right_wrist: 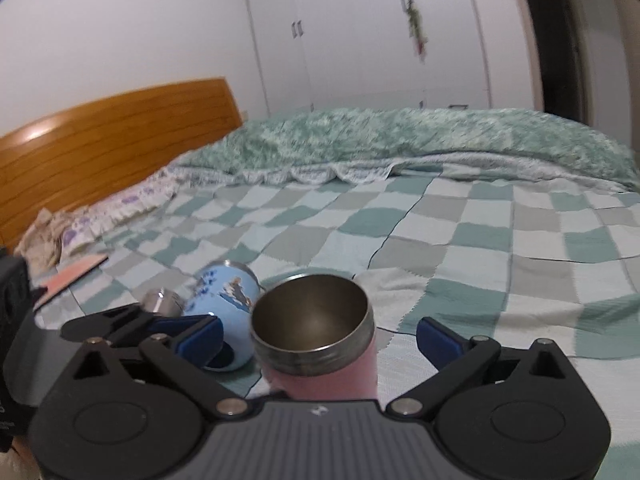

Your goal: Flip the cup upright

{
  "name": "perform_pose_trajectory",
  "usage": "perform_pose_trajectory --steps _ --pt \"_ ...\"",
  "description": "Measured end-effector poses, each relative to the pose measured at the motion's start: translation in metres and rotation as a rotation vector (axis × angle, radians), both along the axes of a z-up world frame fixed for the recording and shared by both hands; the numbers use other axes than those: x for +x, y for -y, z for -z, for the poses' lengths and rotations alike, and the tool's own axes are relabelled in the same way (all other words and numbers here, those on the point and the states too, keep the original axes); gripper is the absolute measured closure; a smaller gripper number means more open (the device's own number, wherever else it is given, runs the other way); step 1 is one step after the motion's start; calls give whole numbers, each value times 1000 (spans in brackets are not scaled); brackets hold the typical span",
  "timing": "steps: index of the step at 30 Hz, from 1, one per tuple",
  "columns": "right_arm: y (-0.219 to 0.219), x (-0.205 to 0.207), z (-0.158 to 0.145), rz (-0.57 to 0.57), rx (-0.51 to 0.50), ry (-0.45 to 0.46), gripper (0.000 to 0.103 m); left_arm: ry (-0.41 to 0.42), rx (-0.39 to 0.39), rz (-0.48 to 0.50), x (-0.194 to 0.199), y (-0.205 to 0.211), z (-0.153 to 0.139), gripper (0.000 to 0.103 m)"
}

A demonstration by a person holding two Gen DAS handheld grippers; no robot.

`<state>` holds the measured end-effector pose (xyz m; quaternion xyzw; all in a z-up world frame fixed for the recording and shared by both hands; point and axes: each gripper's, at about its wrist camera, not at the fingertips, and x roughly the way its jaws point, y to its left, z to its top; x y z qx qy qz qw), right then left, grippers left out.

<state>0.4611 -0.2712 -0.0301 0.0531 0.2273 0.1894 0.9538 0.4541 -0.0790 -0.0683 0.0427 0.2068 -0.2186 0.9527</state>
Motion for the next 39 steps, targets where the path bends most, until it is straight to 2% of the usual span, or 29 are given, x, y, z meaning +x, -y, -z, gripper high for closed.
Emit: perform_pose_trajectory --steps 4,8,15,19,25,35,39 --pt "9 -42 -19 66 -9 44 0 65 -30 -91 -41 -19 -25 0" --pt "6 -77 -27 83 -17 61 0 119 -45 -200 -78 -33 -40 0" --pt "1 -123 -29 86 17 70 0 141 -70 -306 -125 -51 -59 0" --pt "-2 -155 -35 95 9 98 0 131 -33 -363 -163 -52 -68 0" --pt "2 -205 -41 108 11 102 0 176 7 -360 -236 -46 -80 0" --pt "9 -290 -35 98 38 135 0 196 -25 -422 -315 -53 -87 0" --pt "10 -322 -26 108 56 130 0 265 -15 -466 -350 -56 -92 0"
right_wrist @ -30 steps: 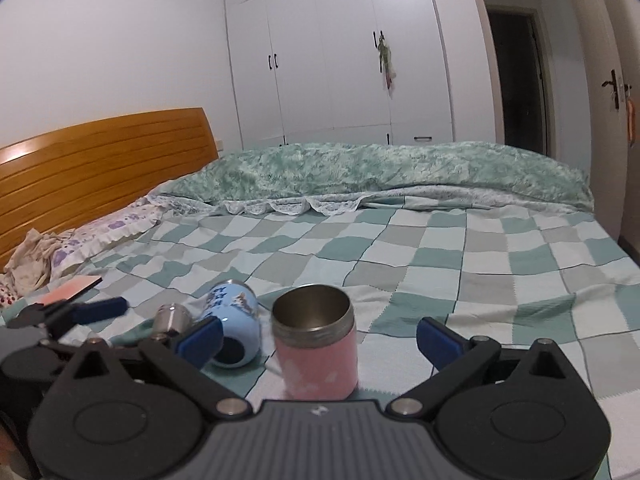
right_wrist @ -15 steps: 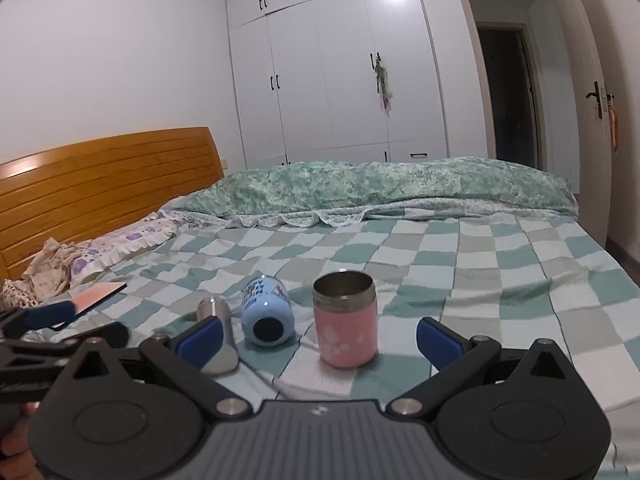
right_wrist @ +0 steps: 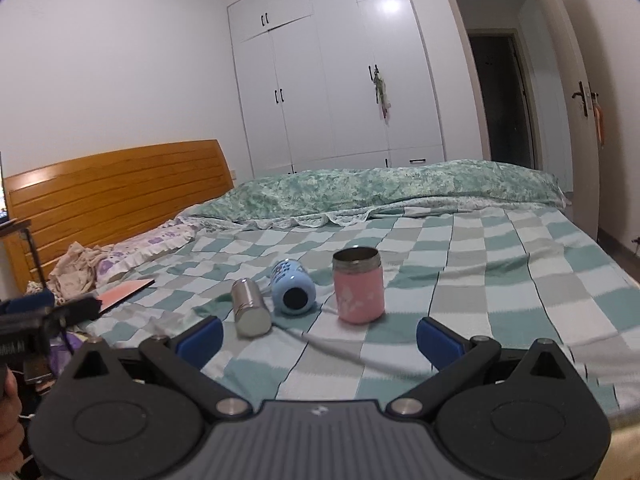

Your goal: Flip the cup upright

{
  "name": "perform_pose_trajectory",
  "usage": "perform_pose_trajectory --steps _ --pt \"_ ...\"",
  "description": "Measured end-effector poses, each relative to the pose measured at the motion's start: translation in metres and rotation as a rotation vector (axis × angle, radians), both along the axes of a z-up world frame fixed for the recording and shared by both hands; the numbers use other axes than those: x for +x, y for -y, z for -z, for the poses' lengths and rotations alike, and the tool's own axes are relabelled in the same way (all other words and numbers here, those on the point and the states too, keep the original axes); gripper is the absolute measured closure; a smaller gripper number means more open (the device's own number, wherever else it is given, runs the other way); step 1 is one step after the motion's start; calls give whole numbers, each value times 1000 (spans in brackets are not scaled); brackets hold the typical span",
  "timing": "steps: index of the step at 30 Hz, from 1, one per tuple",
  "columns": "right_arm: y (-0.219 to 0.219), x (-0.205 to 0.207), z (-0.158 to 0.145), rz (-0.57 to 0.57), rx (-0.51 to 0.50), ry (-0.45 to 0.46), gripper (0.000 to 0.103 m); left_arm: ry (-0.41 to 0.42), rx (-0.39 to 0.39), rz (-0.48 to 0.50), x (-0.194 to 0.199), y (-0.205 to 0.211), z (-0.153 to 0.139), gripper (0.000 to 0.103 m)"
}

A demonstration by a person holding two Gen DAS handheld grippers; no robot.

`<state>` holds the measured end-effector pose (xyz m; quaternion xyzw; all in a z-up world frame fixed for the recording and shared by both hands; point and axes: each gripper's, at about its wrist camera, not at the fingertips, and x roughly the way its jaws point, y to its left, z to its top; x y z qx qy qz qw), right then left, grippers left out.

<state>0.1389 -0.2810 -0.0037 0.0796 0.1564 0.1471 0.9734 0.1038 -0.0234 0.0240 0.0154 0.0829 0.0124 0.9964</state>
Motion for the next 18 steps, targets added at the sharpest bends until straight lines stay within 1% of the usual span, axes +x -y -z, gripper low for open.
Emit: perform_pose_trajectory --steps 2,4,5,7,9,11,13,15,18 --pt "-1 -13 5 14 5 -13 0 35 13 17 -17 -1 0 0" --pt "-5 -26 9 14 -1 -15 0 60 9 28 -31 -3 2 0" --pt "-7 -32 11 11 -7 -13 0 76 6 40 -40 -5 5 0" --pt "-11 -42 15 14 -11 -18 0 105 26 55 -58 -6 13 0" --pt "-18 -54 20 1 -24 -11 0 110 63 64 -74 -5 22 0" --pt "-27 -66 24 -10 -66 17 0 114 83 58 -84 -4 28 0" --pt "-35 -75 28 -19 -101 37 0 107 51 36 -89 -5 31 0" --pt "-39 -82 31 -35 -106 48 0 95 15 17 -89 -7 32 0" --pt "-41 -87 33 -48 -111 45 0 70 18 22 -86 -9 34 0"
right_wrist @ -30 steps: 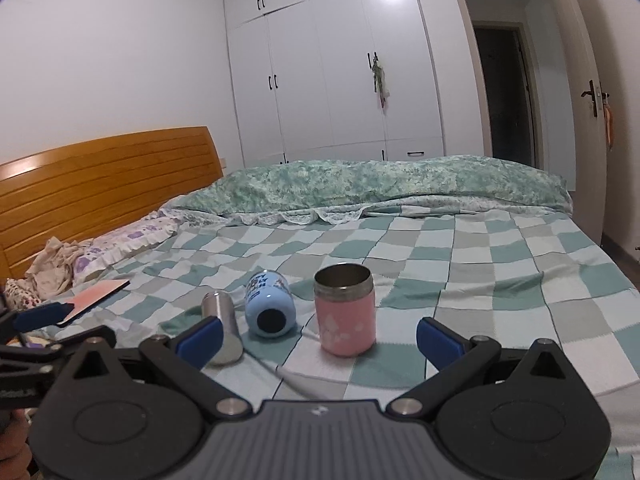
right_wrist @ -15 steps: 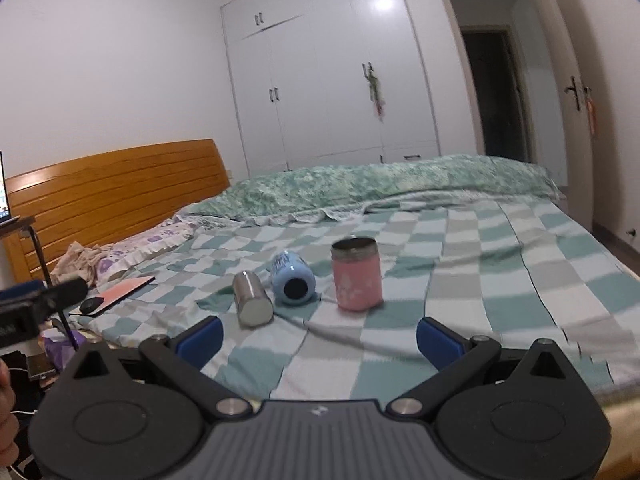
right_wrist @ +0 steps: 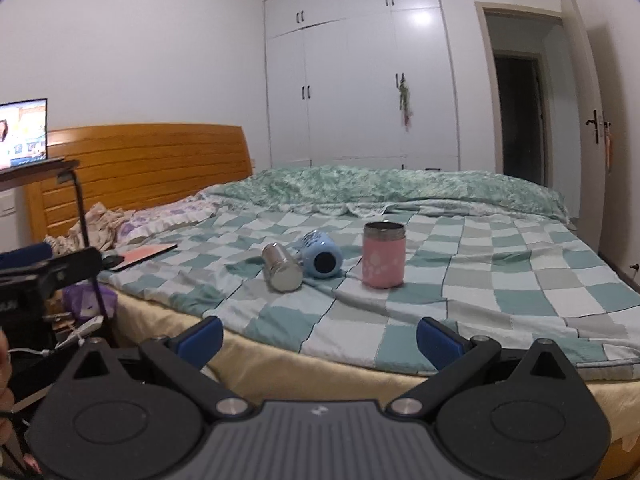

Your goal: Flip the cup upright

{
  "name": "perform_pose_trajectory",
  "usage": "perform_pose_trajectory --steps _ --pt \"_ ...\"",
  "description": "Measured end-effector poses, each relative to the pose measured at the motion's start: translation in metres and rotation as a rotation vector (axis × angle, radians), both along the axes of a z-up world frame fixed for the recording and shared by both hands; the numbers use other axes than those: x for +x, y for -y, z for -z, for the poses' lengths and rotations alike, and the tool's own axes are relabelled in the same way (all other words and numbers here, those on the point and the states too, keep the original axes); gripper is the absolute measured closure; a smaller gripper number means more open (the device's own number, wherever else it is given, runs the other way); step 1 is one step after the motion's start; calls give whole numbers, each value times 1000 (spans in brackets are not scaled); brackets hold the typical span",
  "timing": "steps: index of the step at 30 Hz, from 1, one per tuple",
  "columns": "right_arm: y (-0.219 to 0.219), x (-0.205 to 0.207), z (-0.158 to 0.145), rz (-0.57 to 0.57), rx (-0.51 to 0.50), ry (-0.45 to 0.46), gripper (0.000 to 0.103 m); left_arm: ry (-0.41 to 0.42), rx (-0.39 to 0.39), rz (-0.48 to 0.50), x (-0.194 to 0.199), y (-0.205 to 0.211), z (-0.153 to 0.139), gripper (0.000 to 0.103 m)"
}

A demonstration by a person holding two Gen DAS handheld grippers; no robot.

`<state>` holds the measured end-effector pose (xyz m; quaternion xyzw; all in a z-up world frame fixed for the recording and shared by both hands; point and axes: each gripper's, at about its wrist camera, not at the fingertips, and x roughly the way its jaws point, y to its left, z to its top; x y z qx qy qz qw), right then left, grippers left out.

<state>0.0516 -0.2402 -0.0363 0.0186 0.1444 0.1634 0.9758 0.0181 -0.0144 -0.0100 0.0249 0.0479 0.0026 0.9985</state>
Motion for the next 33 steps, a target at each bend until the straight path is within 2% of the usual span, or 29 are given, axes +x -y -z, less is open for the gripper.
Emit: perform_pose_trajectory --steps 6,13,21,33 --pt "6 0 3 18 29 -14 0 -40 -52 -5 1 -14 4 0" --pt "6 -6 1 29 1 5 0 -56 -93 0 -3 -14 12 0" --pt "3 -8 0 19 -6 20 0 -85 -85 1 1 -13 14 0" --pt "3 -8 0 22 1 19 0 -73 -58 27 2 -10 15 0"
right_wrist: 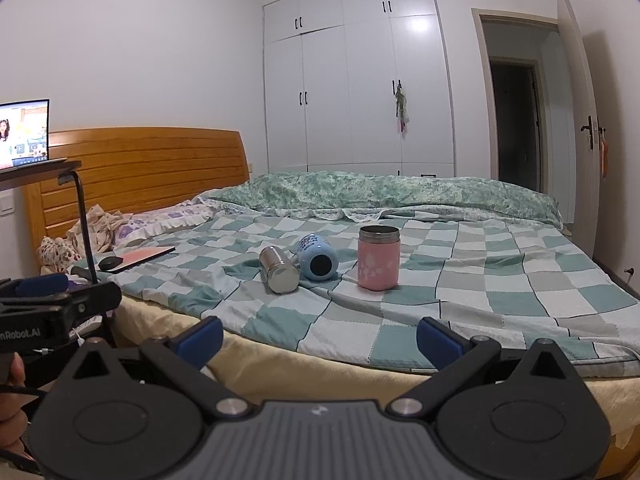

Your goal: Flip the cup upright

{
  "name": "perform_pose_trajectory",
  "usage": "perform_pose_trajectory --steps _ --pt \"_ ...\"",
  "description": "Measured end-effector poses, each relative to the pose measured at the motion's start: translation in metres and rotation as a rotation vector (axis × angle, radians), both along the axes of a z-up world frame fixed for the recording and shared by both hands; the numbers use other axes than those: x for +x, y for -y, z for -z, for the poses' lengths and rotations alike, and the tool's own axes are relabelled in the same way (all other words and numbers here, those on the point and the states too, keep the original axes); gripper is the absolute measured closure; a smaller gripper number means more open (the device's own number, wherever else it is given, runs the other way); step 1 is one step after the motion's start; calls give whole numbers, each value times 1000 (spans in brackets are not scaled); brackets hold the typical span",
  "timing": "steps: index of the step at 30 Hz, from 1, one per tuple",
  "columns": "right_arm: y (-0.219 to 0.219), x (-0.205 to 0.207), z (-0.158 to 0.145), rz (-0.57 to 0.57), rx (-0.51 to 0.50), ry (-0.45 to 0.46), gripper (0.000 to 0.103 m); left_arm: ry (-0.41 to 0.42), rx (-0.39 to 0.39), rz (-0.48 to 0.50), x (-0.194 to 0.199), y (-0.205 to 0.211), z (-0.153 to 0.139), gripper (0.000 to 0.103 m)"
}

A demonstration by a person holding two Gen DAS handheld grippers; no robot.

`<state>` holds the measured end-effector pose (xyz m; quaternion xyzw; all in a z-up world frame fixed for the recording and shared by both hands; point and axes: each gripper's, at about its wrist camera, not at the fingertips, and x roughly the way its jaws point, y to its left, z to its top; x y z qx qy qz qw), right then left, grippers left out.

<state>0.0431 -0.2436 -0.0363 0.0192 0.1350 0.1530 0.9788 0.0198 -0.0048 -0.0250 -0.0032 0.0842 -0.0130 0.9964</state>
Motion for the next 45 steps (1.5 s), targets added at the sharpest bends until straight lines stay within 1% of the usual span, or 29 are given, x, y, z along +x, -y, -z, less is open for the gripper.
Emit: perform_pose_trajectory --steps 8,19,45 --pt "-1 1 2 -5 0 -9 0 -8 -2 11 3 -2 1 0" --pt "-2 3 1 -4 1 -3 0 -7 14 25 4 -2 1 0" --pt "0 4 2 -3 -4 1 0 2 -8 22 0 0 1 0"
